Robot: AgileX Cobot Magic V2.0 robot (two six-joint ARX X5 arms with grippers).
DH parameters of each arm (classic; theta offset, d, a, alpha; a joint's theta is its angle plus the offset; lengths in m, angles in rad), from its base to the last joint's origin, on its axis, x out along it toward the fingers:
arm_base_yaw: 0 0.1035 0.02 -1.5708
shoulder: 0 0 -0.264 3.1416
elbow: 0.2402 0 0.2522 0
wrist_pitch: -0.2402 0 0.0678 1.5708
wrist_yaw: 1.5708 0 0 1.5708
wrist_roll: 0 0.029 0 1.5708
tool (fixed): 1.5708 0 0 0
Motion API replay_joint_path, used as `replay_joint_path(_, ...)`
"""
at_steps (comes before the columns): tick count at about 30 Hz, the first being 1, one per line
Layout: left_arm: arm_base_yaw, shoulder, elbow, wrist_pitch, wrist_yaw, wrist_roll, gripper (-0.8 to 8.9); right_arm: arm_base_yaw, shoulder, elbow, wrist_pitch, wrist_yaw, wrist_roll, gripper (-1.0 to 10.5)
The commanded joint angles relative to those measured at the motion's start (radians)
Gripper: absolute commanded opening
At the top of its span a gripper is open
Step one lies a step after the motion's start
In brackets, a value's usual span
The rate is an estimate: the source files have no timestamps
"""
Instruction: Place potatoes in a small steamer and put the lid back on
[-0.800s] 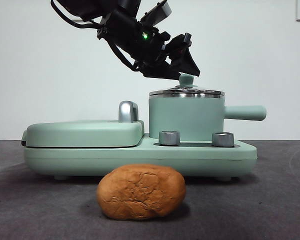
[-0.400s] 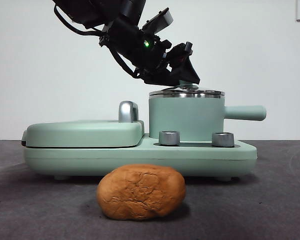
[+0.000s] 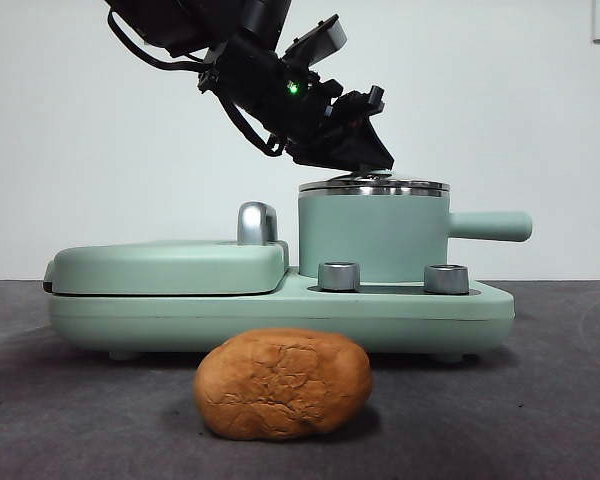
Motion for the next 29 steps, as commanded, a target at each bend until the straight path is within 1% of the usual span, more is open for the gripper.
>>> replay_joint_path(1, -0.008, 0.024, 0.026, 0.004, -0.003, 0.034, 0.08, 0.003, 0.003, 0.014, 0.01, 0.0, 0.014, 2.7)
replay_joint_path(11, -0.007, -0.024, 0.026, 0.006, -0.003, 0.033, 0.08, 0.003, 0.003, 0.014, 0.01, 0.0, 0.014, 2.7)
replay_joint_path(17, -0.007, -0.097, 0.026, 0.003, -0.003, -0.043, 0.08, 0.003, 0.003, 0.014, 0.009, 0.0, 0.014, 2.7)
replay_joint_path(20, -0.002, -0.136, 0.026, -0.002, -0.003, -0.063, 0.08, 0.003, 0.003, 0.014, 0.009, 0.0, 0.014, 2.7)
replay_joint_path(26, 0.008, -0.227, 0.026, -0.08, -0.003, -0.09, 0.09, 0.003, 0.003, 0.014, 0.01, 0.0, 0.014, 2.7)
replay_joint_path(29, 0.025, -0.269, 0.026, -0.101, -0.003, -0.124, 0.09, 0.003, 0.003, 0.014, 0.01, 0.0, 0.014, 2.7)
